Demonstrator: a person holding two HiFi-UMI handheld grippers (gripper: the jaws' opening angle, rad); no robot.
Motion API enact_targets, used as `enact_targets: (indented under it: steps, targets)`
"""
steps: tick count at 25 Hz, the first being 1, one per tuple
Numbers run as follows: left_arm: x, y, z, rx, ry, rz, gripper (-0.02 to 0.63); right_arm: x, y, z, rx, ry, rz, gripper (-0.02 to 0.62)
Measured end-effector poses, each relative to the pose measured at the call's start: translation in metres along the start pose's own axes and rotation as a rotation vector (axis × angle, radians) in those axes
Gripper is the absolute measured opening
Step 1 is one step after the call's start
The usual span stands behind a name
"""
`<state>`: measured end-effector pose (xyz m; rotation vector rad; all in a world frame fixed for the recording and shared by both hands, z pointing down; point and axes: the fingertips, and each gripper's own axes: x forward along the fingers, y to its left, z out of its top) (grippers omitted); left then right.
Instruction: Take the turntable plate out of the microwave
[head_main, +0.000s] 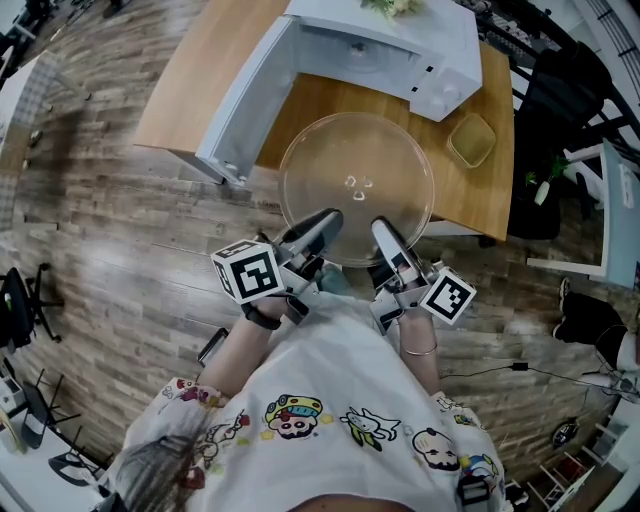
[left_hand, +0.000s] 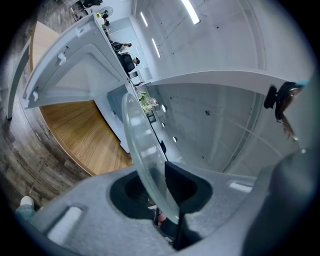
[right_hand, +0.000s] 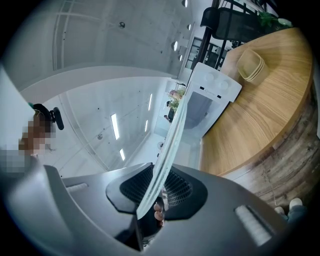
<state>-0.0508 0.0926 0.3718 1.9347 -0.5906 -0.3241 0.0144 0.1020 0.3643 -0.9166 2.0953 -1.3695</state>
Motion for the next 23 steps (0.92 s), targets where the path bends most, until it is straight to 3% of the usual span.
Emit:
enact_targets:
  steps: [23]
  targets:
    - [0.0026, 0.0016, 0.0018, 0.017, -0.005, 0.02, 0.071, 0.0015, -0.0032, 0.0017, 0.022, 0.007, 0.004, 0.078]
